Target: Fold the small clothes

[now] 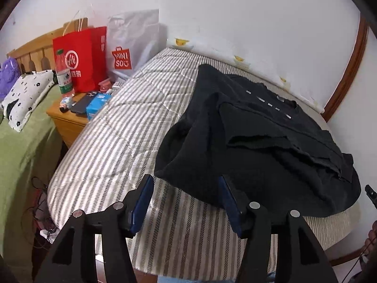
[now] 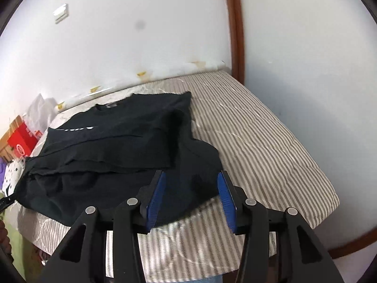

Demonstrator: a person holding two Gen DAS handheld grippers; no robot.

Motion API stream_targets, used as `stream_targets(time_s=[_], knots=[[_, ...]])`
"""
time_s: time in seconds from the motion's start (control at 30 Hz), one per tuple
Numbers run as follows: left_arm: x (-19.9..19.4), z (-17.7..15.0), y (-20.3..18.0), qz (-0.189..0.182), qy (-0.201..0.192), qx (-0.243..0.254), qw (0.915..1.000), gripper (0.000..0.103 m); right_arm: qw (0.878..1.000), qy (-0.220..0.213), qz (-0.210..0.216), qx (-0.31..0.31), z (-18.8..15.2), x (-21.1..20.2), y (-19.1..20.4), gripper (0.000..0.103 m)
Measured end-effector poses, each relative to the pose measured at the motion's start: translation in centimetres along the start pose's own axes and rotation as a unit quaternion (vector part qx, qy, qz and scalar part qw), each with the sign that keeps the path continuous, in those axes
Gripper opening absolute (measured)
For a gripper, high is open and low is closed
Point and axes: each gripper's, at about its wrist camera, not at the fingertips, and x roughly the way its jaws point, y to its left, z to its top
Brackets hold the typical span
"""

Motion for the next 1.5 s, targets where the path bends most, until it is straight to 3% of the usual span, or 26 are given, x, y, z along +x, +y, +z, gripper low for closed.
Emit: stream_targets(time_s=[0.27, 0.5, 0.67, 0.8, 0.93, 1.0, 1.13, 1.33, 1.5], knots=[[-2.2, 0.8, -1.1, -0.043, -0.035, 0.017, 0.9983, 0.056, 0.998, 0.02, 0.049, -0.041, -0.6, 1.2, 4.4, 0.048], [1.5, 1.6, -4.4, -0.07, 0.008, 0.049, 0.9963, 0.056, 0.994, 0.061, 0.084, -0.042, -2.1, 3.4, 6.9, 0.048], [4.7, 1.7, -6.0, -0.056, 0.035, 0.07, 0.9954, 0.056, 0.993, 0.076, 0.081, -0.047, -2.3, 5.3, 8.0, 0.047], [7.3, 2.0, -6.9, -0.011, 0.05, 0.094, 0.9942, 0.056, 0.992, 0.101, 0.059, -0.045, -2.0, 7.7, 8.2, 0.043], [8.1, 2.8, -8.2, 0.019, 0.028, 0.125, 0.9915, 0.056, 0.993, 0.098, 0.041, -0.052, -1.3, 9.1, 8.1, 0.04], [8.2, 3.7, -8.4, 0.013, 0.021, 0.121, 0.9923, 0.057, 0.994, 0.087, 0.04, -0.052, -0.5, 9.3, 8.2, 0.034], [8.9, 6.4, -8.1, -0.021, 0.018, 0.092, 0.9954, 0.058, 0.995, 0.054, 0.046, -0.064, 1.9, 9.4, 8.7, 0.033], [11.1, 9.6, -7.8, -0.06, 0.031, 0.06, 0.9959, 0.058, 0.995, 0.056, 0.07, -0.047, 5.6, 12.7, 8.5, 0.033], [12.4, 12.8, -7.4, -0.064, 0.018, 0.034, 0.9972, 0.056, 0.995, 0.049, 0.069, -0.046, 8.9, 15.5, 8.9, 0.03]])
